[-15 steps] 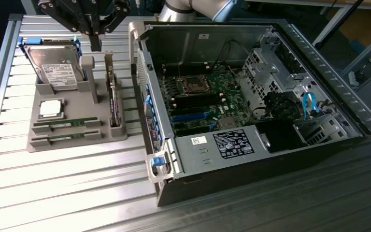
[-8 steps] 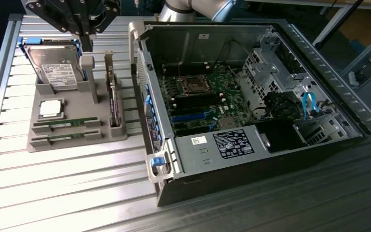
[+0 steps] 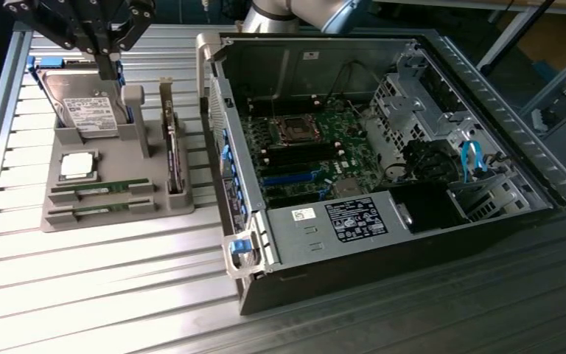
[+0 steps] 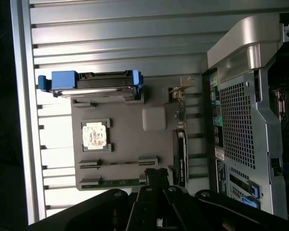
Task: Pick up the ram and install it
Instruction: 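Reach for the ram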
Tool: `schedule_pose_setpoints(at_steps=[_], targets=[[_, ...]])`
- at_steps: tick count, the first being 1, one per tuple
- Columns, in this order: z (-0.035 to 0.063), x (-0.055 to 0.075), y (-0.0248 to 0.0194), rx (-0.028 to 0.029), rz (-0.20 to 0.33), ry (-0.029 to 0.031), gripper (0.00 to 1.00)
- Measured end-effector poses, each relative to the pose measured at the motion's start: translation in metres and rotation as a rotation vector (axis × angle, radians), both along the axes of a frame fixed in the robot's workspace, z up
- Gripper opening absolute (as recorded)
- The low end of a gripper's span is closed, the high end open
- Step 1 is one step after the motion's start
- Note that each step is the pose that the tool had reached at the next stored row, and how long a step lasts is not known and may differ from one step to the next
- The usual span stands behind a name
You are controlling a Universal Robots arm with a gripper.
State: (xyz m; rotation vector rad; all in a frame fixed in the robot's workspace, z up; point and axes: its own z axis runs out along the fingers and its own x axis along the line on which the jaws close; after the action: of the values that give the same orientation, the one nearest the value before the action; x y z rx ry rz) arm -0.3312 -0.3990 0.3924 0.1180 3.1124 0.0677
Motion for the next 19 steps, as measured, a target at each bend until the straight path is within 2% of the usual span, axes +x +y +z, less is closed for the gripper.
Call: schedule_pose_setpoints(at_steps=[8,19], targets=[[-0.0001,-0.032,0.0,-0.0001,0.0,0.0002,0.1],[-0.0002,-0.037,0.0,-0.0001,0.0,0.0001,0.1]])
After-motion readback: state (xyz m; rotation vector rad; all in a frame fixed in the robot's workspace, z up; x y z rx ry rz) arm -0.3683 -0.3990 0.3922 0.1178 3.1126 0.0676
